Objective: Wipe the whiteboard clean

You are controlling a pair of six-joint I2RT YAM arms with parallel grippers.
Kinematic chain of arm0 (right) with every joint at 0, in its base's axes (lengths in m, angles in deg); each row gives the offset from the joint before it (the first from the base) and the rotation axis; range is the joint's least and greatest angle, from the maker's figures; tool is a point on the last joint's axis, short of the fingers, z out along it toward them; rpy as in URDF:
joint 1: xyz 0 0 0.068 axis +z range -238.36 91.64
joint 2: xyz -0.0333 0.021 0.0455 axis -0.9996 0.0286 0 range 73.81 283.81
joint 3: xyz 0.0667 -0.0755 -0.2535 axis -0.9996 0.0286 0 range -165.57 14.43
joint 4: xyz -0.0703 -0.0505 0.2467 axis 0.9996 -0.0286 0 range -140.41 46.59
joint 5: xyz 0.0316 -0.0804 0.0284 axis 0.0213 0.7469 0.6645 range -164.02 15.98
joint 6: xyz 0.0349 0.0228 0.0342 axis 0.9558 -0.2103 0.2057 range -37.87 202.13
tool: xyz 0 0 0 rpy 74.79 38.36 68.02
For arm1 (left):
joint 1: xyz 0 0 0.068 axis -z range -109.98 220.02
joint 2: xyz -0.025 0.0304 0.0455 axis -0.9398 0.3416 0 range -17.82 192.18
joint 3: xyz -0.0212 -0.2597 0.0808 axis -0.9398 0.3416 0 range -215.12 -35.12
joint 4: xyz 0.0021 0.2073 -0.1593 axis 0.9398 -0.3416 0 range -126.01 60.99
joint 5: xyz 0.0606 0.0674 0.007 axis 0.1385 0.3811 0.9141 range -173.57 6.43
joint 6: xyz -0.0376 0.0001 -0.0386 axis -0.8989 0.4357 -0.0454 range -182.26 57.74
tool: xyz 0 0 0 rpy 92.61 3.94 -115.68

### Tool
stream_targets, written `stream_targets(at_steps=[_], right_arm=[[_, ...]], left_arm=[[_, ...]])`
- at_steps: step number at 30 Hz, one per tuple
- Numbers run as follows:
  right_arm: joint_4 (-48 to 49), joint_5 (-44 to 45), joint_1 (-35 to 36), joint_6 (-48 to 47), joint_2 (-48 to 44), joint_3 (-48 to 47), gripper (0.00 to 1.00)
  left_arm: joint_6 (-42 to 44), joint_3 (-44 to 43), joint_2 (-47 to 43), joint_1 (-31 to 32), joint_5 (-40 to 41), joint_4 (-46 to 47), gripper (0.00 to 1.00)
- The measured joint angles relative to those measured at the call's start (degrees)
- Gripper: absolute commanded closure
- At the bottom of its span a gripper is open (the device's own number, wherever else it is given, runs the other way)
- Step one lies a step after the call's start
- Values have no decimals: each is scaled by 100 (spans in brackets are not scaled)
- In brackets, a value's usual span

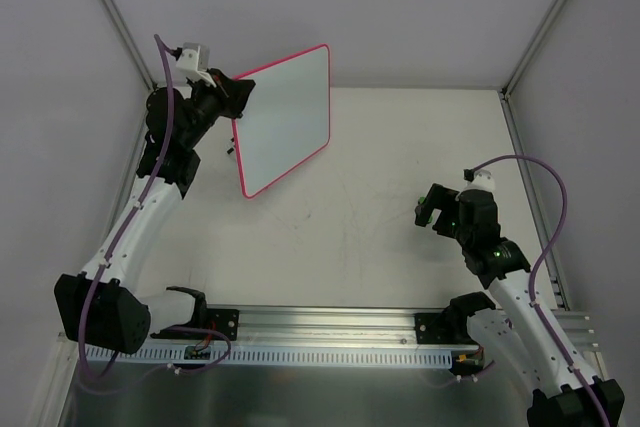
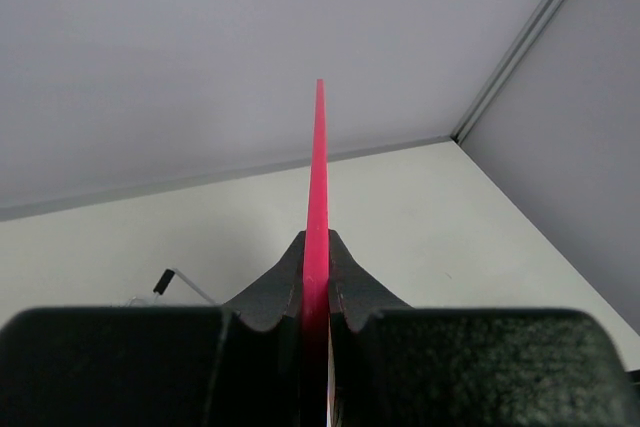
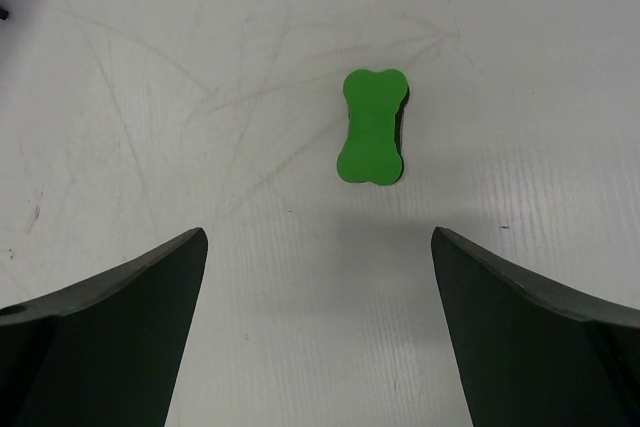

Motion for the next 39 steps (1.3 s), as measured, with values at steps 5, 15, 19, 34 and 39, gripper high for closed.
stream_targets(at_steps=[5,15,19,34,39], right_arm=[[-2,-83,0,-22,-26,2,1],[-26,-345,0,-122,-127,63,1],[-46,-411,0,-151,-175,87,1],[-280,-529,0,-321,-275,87,1],[-317,-557,0,-319,-278,87,1]], left_arm=[[15,-319,289,-37,76,136,100],[39,-883,1137,-284,129,341,100],[46,-942,1346,-417,114,367,100],[-59,-588,1574,-863,-229,911,100],[-146,-236,1526,-951,-326,1311,100]])
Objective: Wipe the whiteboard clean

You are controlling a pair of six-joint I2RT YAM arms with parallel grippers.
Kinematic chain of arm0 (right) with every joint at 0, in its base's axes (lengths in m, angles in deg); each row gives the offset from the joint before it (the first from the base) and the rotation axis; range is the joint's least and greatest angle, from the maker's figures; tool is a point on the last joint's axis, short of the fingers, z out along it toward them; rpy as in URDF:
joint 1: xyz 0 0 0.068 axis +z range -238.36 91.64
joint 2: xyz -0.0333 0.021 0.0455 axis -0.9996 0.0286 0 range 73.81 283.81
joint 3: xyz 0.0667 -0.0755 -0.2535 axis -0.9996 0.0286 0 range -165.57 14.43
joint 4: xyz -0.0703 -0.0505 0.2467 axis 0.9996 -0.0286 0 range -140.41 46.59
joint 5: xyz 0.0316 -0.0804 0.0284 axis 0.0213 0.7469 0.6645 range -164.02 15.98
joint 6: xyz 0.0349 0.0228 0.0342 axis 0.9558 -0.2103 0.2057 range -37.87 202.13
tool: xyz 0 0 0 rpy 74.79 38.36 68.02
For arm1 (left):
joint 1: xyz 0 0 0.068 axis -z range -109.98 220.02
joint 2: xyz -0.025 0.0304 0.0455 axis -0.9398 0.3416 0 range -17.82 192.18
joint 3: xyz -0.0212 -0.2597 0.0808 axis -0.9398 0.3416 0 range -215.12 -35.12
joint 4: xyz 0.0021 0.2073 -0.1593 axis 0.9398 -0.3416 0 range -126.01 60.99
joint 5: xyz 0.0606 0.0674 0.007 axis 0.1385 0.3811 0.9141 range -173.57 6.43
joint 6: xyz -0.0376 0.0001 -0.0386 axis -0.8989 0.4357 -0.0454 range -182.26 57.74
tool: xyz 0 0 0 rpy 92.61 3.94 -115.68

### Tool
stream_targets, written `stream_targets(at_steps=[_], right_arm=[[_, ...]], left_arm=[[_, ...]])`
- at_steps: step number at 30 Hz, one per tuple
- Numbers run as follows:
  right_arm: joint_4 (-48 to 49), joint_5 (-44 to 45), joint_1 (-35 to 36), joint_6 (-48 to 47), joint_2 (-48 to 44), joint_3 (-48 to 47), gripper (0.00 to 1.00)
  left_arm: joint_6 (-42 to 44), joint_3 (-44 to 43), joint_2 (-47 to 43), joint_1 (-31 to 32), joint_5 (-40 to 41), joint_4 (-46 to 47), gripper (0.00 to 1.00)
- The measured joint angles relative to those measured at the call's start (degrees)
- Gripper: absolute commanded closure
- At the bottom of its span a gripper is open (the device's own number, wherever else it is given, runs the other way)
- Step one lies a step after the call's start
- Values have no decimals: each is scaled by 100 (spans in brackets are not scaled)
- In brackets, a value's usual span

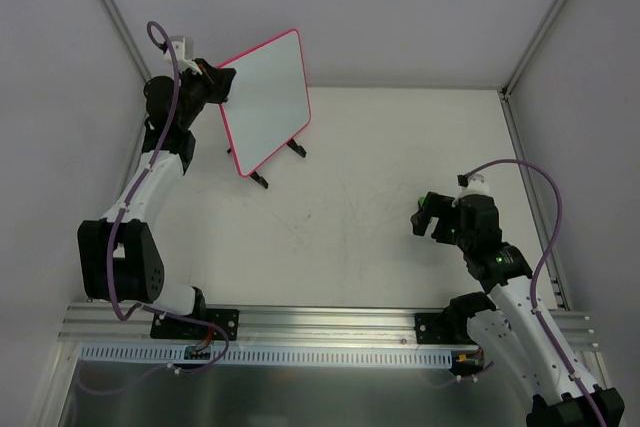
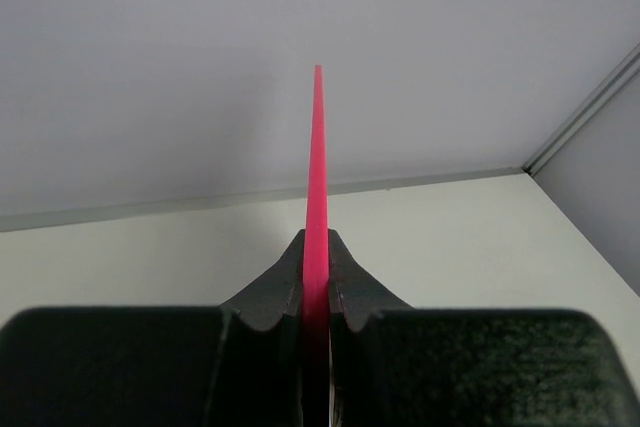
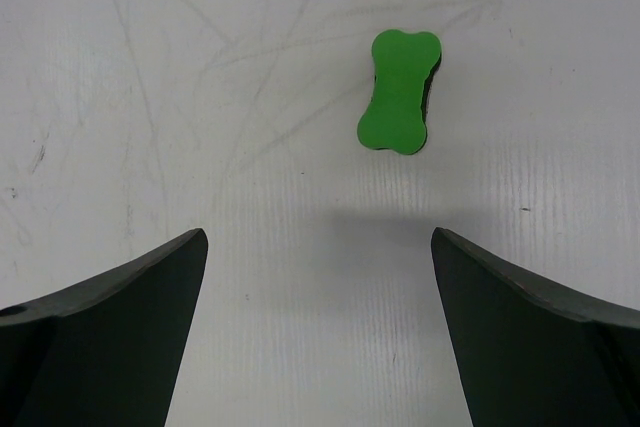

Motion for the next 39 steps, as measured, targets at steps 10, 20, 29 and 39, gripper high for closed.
stream_targets(at_steps=[10,20,29,39], right_arm=[[-28,-2,0,4,-28,0,1],[-26,0,0,33,-42,2,1],[-26,-2,0,50,44,4,1],[-48,-44,0,55,-79,201,1]], left_arm=[[-39,240,-70,-133,-450,236,100],[-262,212,-68,-131,-710,92,100],[-317,94,-66,-131,-796,-39,100],[-98,192,-66,-205,-986,81,100]])
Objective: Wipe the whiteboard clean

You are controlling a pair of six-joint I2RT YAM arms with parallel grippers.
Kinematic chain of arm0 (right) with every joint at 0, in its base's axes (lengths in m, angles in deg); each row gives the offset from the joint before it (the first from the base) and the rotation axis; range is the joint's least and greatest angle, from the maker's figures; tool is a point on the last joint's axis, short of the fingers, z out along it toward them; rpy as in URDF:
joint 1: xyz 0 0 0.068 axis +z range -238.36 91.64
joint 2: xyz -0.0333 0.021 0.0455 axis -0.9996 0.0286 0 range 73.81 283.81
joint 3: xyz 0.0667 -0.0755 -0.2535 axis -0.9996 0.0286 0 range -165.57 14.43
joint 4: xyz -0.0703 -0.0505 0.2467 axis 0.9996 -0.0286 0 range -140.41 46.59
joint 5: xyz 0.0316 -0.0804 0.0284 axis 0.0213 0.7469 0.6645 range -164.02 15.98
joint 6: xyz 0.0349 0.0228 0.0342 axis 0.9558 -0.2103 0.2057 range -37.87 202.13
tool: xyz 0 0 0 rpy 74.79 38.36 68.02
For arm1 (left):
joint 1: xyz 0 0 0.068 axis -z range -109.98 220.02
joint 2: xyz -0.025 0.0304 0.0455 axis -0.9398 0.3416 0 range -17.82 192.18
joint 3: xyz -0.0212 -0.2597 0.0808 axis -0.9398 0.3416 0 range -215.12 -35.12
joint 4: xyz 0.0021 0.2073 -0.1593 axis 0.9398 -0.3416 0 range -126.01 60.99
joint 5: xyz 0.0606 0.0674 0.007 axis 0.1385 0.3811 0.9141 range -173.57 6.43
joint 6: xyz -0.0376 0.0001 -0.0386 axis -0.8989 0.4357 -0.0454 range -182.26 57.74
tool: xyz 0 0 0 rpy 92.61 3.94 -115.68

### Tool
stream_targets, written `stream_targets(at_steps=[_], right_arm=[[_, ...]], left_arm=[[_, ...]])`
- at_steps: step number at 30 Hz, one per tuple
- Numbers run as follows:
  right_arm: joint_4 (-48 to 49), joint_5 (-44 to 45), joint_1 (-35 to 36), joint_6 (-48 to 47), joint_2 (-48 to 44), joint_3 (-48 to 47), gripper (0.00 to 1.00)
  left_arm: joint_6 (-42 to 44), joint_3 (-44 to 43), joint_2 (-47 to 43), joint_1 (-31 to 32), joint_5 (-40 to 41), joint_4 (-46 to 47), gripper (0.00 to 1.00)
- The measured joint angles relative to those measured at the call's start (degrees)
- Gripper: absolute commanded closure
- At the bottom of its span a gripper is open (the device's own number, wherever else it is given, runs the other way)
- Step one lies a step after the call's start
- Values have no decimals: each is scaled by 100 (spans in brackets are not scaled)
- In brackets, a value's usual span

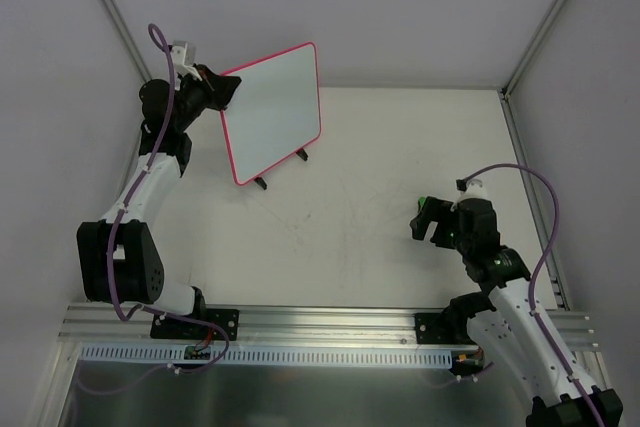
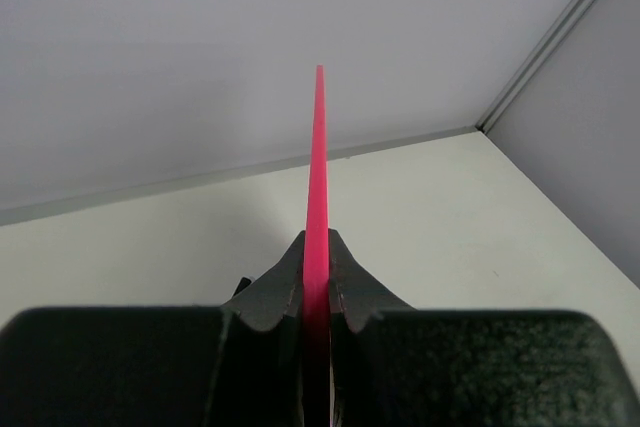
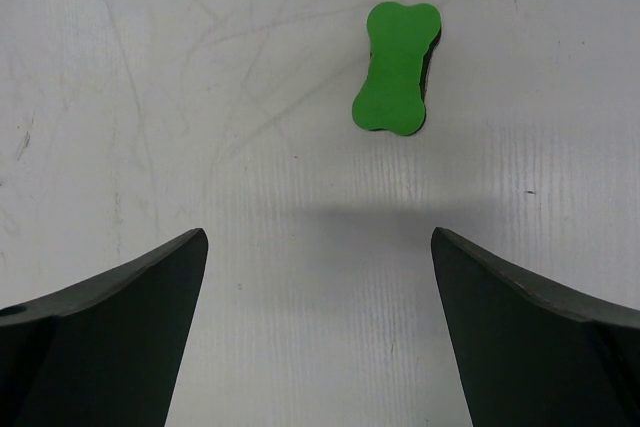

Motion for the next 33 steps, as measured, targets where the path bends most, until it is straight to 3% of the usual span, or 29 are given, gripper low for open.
stream_targets(at_steps=[11,21,33], right_arm=[[2,-63,0,-4,-170,28,1],[-17,-256,-2,-7,-201,61,1],[-20,-260,-2,-4,-164,61,1]], left_arm=[[170,535,-81,-264,-391,529,100],[1040,540,-63,-306,-796,144,100],[1152,935,-15,-391,-804,208,100]])
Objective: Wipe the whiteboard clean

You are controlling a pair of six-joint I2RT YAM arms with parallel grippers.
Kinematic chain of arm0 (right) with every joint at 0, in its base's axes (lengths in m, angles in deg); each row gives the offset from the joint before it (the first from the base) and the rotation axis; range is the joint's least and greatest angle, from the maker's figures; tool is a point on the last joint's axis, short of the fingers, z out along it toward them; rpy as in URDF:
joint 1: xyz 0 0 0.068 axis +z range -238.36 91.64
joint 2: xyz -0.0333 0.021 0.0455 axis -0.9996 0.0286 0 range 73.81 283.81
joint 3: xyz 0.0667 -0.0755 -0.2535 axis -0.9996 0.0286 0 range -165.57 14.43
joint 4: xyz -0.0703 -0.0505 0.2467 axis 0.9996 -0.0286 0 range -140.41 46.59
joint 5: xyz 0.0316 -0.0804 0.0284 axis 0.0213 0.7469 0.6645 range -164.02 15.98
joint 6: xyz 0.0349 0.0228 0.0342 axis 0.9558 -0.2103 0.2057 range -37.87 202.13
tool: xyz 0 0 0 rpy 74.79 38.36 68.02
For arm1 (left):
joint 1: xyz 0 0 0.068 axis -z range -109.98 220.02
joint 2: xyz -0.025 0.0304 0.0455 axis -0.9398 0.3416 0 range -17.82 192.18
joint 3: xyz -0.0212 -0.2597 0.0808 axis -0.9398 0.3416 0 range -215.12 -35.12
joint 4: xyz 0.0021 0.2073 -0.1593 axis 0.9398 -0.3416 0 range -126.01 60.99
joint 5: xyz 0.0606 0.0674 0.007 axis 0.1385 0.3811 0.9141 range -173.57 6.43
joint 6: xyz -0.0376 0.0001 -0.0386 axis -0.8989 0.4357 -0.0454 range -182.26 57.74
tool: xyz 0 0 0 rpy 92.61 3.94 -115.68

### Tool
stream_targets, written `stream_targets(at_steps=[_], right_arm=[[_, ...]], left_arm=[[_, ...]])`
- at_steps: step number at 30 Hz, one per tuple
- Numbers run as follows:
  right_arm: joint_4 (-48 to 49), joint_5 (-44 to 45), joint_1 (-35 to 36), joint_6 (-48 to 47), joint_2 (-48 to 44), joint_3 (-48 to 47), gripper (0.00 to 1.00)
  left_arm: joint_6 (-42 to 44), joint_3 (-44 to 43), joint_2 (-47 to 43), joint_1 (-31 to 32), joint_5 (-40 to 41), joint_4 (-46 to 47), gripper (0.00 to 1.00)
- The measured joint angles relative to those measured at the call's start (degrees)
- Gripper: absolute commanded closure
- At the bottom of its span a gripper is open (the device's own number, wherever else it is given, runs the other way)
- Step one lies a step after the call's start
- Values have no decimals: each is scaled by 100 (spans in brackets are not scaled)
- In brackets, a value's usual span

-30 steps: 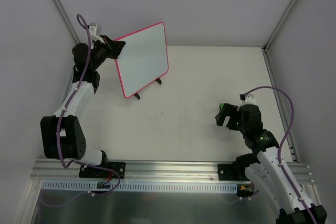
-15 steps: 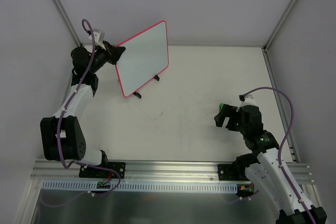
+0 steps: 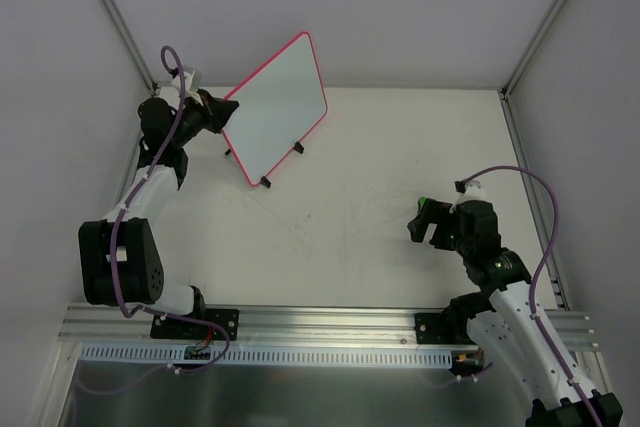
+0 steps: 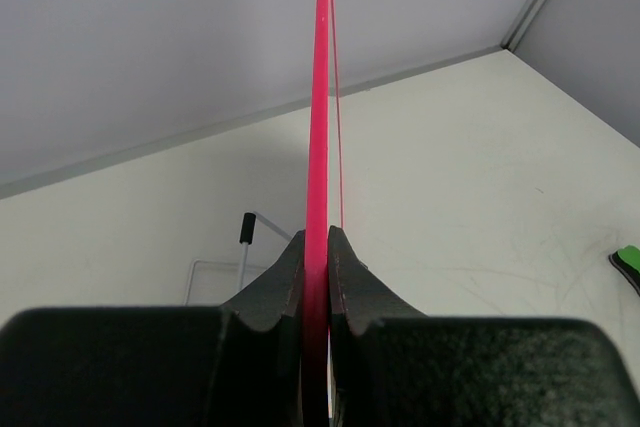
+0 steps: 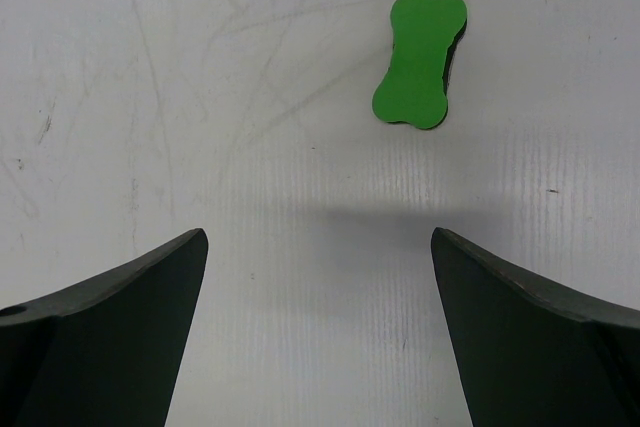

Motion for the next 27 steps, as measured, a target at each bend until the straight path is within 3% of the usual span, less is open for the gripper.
stream_targets(at_steps=[27], right_arm=[[-4,4,2,24,11,125,1]], left_arm=[[131,592,-1001,-339,350,-822,100]])
